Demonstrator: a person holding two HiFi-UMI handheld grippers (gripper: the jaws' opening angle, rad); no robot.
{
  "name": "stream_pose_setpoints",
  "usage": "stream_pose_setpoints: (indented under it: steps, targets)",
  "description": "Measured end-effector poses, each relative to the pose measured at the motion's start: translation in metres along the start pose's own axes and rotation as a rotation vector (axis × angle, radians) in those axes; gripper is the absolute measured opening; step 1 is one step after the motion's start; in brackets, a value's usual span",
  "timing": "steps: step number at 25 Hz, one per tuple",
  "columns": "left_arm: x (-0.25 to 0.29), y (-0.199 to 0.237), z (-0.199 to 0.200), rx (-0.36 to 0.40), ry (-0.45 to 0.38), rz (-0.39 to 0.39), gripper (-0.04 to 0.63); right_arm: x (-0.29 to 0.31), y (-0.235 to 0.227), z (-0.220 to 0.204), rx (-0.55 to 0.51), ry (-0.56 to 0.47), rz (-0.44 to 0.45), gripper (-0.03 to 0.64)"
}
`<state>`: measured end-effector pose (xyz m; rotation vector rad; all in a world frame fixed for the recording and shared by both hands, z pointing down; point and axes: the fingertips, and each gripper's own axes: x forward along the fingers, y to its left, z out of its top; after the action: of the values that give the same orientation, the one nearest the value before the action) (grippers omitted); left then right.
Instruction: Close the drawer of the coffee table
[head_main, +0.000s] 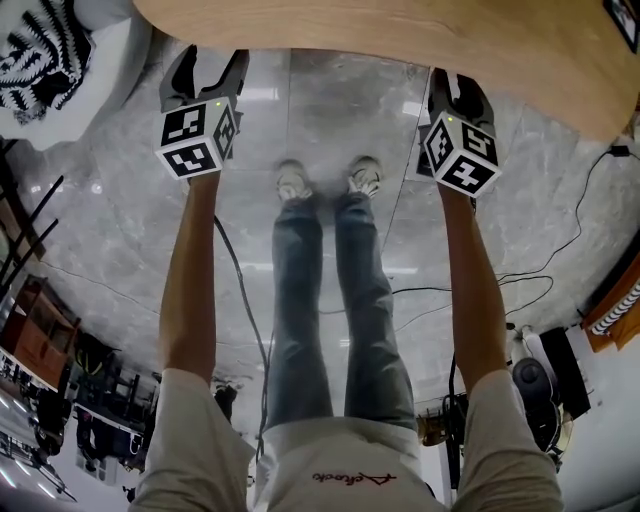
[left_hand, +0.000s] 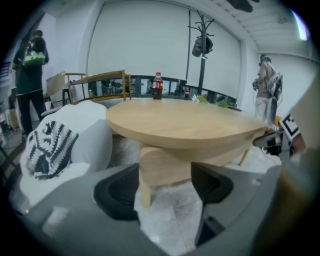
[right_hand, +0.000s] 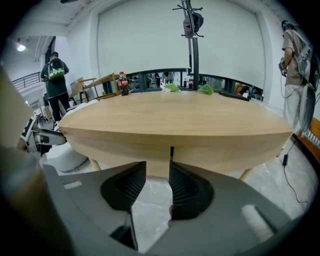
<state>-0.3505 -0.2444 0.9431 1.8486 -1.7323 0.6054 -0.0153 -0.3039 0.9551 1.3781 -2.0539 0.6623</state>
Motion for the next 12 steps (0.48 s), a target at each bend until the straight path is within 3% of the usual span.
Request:
stream_pose_setpoints:
  steps: [3,8,12]
  targets:
    - [-0.012,-0.012,-0.009,0.012,0.014,-0.021,0.278,-0.011,0.006,-0.008,-0.015,0.012,0.017,0.120]
    - [-0.031,-0.036,-0.020,0.018,0.019,-0.073,0.170,-0.028,0.015,-0.013,-0.024,0.002,0.034,0.009]
    - [-0.046,-0.052,-0.016,0.022,0.007,-0.097,0.050,-0.043,0.018,-0.005,-0.017,-0.021,0.046,0.005]
